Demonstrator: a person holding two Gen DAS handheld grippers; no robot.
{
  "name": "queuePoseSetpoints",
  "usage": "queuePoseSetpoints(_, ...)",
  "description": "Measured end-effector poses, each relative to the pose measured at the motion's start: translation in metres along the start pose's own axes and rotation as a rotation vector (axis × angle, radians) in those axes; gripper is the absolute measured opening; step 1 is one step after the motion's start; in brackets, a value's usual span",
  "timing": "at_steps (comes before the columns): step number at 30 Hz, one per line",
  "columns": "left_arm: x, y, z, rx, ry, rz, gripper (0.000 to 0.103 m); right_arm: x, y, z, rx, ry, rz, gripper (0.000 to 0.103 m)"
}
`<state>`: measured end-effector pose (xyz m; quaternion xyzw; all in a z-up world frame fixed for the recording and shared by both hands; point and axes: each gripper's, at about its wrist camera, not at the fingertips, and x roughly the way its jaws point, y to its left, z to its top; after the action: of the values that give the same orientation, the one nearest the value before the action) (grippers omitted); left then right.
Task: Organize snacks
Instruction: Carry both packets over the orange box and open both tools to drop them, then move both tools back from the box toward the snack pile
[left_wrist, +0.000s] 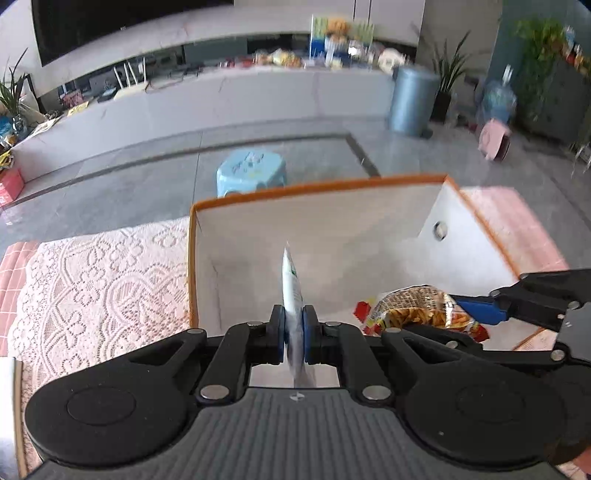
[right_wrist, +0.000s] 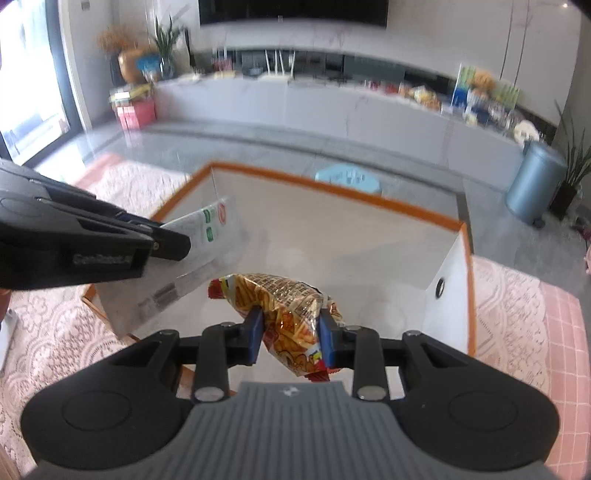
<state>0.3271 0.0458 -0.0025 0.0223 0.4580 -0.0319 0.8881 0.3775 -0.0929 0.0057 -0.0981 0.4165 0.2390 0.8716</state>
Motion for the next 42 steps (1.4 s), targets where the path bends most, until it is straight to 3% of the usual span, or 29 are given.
queuePoseSetpoints(6,0.013,0.001,-0.002,-0.003,0.054,0.018,0.009,0.026,0.0,0.007,0.021,0.118,0.018,0.03)
queuePoseSetpoints(10,0.007,0.0,-0.005,0.004,0.045,0.027,0.011,0.031,0.001,0.005,0.019,0.139,0.002,0.033)
queuePoseSetpoints(12,0.003,-0.003,-0.004,0.015,0.035,0.027,0.012,0.03,0.001,0.005,0.034,0.14,0.008,0.041)
queuePoseSetpoints(14,0.0,-0.004,0.001,0.027,0.012,0.036,0.026,0.027,0.001,0.007,0.042,0.132,0.011,0.049)
queuePoseSetpoints(21,-0.027,-0.006,0.002,0.015,-0.026,0.038,0.034,0.006,0.004,0.004,0.046,0.103,-0.004,0.055)
queuePoseSetpoints(28,-0.085,-0.017,-0.013,0.016,-0.161,0.034,0.047,-0.046,0.006,-0.005,0.074,0.007,-0.029,0.067)
queuePoseSetpoints(32,-0.12,-0.025,-0.033,-0.016,-0.218,0.018,0.047,-0.084,0.009,-0.021,0.091,-0.066,-0.061,0.07)
queuePoseSetpoints(38,-0.153,-0.032,-0.071,-0.092,-0.256,-0.049,0.05,-0.136,0.02,-0.064,0.099,-0.184,-0.13,0.071)
queuePoseSetpoints(42,-0.165,-0.042,-0.1,-0.121,-0.282,-0.075,0.051,-0.164,0.026,-0.097,0.147,-0.235,-0.129,0.075)
